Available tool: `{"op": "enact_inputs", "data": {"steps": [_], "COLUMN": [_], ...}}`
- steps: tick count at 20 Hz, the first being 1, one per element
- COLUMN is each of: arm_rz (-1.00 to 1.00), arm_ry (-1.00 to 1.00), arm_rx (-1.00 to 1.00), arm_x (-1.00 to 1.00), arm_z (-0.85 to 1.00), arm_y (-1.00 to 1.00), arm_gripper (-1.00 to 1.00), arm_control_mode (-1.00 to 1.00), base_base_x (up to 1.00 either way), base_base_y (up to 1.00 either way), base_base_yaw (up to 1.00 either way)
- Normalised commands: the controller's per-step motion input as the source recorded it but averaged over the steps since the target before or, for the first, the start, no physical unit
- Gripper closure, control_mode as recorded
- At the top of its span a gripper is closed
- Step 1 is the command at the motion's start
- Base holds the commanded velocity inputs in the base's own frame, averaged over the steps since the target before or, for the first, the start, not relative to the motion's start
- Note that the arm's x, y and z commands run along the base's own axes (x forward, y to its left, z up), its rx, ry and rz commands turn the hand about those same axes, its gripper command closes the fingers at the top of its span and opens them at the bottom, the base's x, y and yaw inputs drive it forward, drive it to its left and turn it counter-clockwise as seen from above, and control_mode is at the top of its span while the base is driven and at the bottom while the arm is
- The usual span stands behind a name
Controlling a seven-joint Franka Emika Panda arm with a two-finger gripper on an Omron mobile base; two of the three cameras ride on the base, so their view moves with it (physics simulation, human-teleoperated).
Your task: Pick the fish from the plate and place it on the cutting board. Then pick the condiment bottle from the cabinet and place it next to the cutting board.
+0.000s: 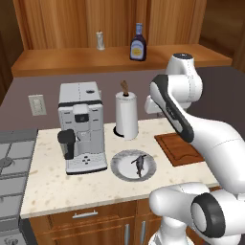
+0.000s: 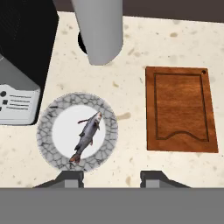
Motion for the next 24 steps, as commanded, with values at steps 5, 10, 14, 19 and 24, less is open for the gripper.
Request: {"op": "enact_inputs", "data": {"steps": [5, 10, 14, 19, 24], "arm_rz": [0.0, 0.0, 0.0, 0.0, 0.0], "arm_ry": [0.0, 0.0, 0.0, 0.0, 0.0], "arm_rx": [0.0, 0.0, 0.0, 0.0, 0.0], "arm_x": [-0.07, -0.25, -0.22, -0.15, -0.11], "arm_z": [-0.02, -0.15, -0.18, -0.18, -0.2], "arm_y": [0.0, 0.02, 0.11, 0.16, 0.21], "arm_gripper": [-1.0, -1.0, -1.0, -1.0, -1.0], "arm_control_mode": [-1.0, -1.0, -1.0, -1.0, -1.0], "base_base_x": [0.0, 0.0, 0.0, 0.0, 0.0], "base_base_y": [0.0, 0.0, 0.0, 0.0, 0.0], "base_base_yaw": [0.0, 0.0, 0.0, 0.0, 0.0]}}
